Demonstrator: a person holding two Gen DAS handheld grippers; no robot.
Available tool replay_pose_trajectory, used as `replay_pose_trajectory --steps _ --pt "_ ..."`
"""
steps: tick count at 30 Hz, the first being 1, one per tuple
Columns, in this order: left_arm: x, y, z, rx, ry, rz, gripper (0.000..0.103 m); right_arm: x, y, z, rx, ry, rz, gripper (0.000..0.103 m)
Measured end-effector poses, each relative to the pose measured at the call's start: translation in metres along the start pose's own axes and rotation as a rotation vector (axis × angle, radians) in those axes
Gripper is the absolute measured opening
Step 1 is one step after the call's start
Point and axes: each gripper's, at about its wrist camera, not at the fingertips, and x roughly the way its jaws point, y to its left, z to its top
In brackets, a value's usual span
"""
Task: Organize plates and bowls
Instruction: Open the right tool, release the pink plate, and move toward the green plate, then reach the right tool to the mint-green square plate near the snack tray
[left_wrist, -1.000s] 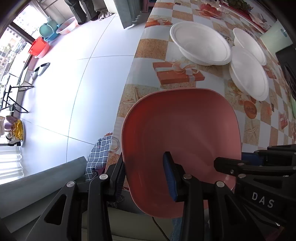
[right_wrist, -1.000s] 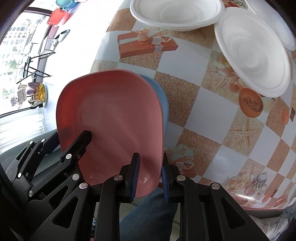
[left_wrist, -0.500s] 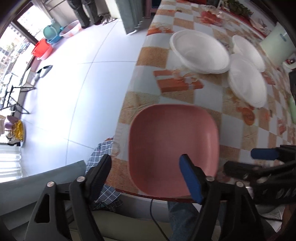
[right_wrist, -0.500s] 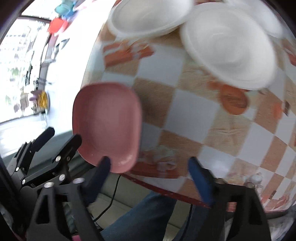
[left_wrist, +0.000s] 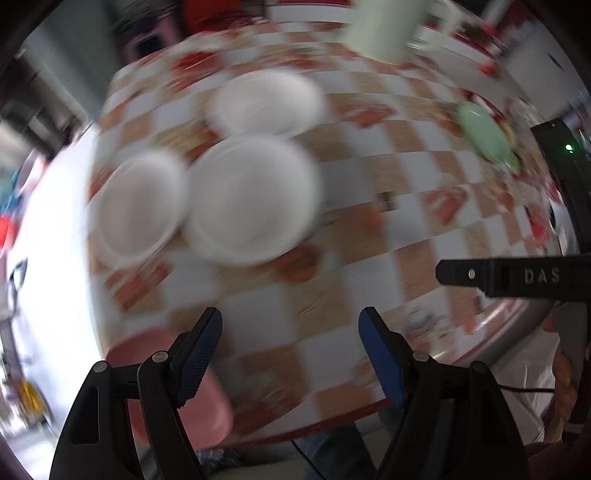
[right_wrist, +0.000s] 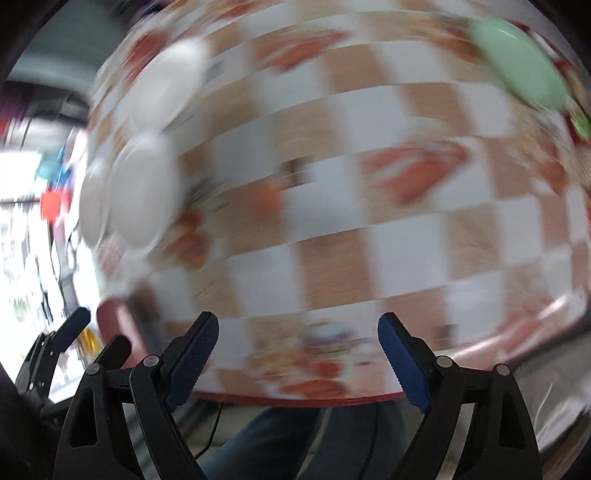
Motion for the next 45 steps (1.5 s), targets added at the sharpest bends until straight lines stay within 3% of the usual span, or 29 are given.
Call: replay_pose_trajectory --steps 7,14,19,32,45 --pt "0.024 -0.088 0.070 0.109 0.015 -0.056 0.080 -0.044 -0.110 0.039 0.134 -0.102 -0.086 0.089" --pt "0.062 -0.166 0.140 0.060 0.054 -0.101 0.080 -0.071 -0.178 0.103 0.079 -0.187 -0.239 0.089" --pt "0.086 -0.211 0.179 0.019 0.078 -0.118 0.080 -0.075 -0.208 0.147 0.032 -0.197 -0.282 0.089" --pt "0.141 -0.253 0.243 -0.111 0.126 -0.103 0.080 -0.060 -0.233 0.228 -0.088 -0.207 -0.316 0.089" --pt "0.175 -0.273 0.268 -0.160 0.162 -0.123 0.079 -0.036 -0.231 0.272 -0.183 -0.178 -0.313 0.089"
